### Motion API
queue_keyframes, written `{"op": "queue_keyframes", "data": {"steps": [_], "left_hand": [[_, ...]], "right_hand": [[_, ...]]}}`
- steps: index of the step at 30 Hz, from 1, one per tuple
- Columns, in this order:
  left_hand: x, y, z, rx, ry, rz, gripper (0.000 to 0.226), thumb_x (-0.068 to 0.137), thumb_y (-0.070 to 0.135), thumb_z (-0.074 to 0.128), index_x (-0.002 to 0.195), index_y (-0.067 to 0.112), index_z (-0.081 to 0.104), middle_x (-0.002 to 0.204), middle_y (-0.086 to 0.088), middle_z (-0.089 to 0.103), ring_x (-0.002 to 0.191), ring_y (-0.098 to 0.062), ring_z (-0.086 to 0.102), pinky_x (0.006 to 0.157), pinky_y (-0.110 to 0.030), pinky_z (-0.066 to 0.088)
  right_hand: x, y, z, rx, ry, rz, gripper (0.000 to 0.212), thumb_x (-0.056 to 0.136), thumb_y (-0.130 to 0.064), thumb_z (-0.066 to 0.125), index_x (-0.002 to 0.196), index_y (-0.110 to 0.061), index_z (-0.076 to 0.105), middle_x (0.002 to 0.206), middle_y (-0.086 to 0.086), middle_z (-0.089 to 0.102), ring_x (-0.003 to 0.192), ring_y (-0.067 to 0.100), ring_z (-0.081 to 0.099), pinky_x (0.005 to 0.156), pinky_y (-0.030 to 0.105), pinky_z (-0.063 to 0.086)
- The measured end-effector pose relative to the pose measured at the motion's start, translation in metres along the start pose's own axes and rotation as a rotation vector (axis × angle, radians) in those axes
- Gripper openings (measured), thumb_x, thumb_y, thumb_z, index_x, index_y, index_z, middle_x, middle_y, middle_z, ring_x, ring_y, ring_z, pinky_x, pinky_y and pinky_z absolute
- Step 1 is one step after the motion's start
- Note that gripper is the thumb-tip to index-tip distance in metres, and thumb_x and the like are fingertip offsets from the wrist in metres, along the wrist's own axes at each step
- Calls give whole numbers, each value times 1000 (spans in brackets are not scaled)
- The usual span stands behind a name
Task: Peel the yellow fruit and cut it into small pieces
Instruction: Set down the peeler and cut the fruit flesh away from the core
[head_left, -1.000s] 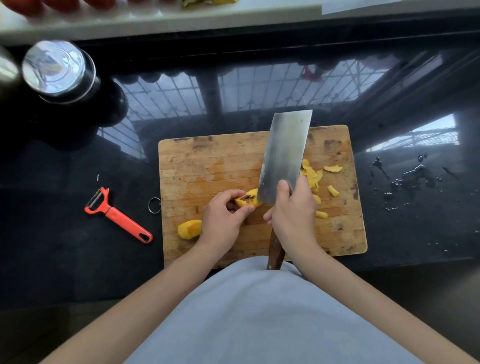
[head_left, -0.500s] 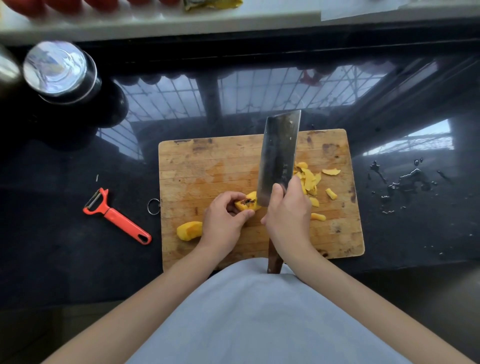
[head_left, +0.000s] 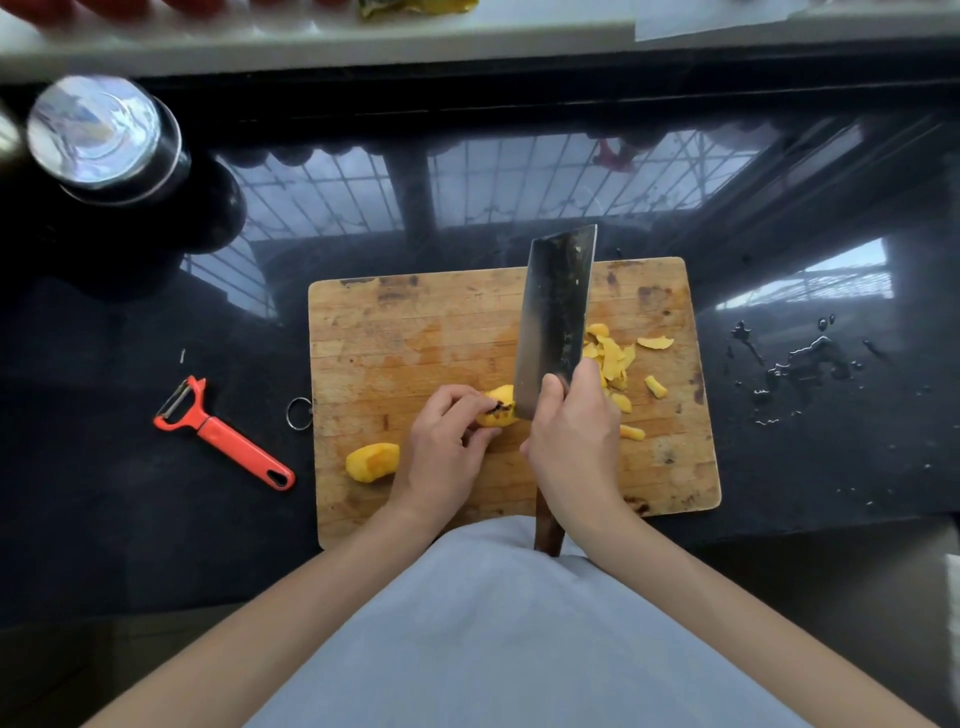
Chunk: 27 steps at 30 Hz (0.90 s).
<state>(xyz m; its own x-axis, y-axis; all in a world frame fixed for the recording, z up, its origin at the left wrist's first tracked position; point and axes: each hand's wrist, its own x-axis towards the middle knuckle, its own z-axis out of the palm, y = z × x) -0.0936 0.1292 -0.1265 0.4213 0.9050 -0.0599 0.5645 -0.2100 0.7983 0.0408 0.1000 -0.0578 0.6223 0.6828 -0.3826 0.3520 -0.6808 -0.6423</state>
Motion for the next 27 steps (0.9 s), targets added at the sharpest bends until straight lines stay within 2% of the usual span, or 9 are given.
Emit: {"op": "queue_keyframes", "data": {"steps": [3, 10, 16, 27], "left_hand": [[-2, -3, 3, 36, 17, 43, 25, 84, -1, 80, 108, 7, 76, 108, -7, 65, 87, -20, 63, 73, -35, 60], [-2, -2, 3, -6, 14, 13, 21, 83, 0, 81, 103, 7, 76, 105, -5, 64, 79, -18, 62, 68, -37, 60], [-2, 0, 3, -18, 10, -1, 22, 82, 1, 82, 100, 9, 75, 102, -3, 62, 73, -17, 59, 65, -38, 59], [-3, -5, 3, 40, -14, 44, 17, 87, 3, 78, 103, 7, 74, 105, -7, 62, 77, -22, 61, 63, -43, 58]], "right_hand": [[0, -1, 2, 5, 10, 0, 14, 106, -33, 39, 94, -26, 39, 77, 3, 58, 67, 26, 66, 56, 51, 57], [-5, -8, 0, -41, 17, -42, 13, 107, -27, 40, 94, -21, 39, 75, 0, 52, 68, 24, 62, 58, 51, 57], [-9, -7, -2, -58, 14, -44, 15, 107, -27, 41, 92, -25, 37, 77, -1, 52, 69, 21, 61, 59, 50, 57], [-7, -12, 1, -127, 16, -97, 14, 107, -25, 41, 93, -21, 38, 73, -2, 50, 66, 17, 53, 60, 45, 51]]}}
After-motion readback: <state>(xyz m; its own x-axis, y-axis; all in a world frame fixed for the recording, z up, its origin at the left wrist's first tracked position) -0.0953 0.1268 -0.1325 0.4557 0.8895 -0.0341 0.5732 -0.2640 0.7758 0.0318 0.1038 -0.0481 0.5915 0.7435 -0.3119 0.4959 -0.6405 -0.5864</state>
